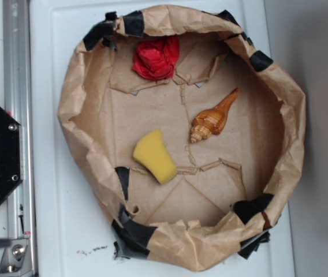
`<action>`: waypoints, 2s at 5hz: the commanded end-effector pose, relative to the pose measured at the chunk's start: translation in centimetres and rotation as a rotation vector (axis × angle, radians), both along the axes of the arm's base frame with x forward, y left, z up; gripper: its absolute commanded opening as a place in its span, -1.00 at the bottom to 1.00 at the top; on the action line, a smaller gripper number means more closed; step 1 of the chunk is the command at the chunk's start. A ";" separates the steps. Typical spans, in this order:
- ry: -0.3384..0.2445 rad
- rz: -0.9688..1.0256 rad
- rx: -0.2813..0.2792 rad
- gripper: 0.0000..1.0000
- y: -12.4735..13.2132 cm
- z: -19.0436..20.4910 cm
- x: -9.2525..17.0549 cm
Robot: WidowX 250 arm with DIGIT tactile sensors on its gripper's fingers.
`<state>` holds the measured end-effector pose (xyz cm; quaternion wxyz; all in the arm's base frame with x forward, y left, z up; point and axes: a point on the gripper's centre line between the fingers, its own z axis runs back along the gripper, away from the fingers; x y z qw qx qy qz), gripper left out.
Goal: Grab the red paper.
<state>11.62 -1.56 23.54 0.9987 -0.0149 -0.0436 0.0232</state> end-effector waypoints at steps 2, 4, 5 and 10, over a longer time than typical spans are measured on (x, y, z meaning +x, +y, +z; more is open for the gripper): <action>-0.016 -0.206 0.054 1.00 1.8 -2.0 5.0; -0.053 -0.098 0.176 1.00 2.7 -3.5 9.2; -0.053 -0.098 0.176 1.00 2.7 -3.5 9.2; -0.083 -0.995 0.304 1.00 3.5 -12.3 18.3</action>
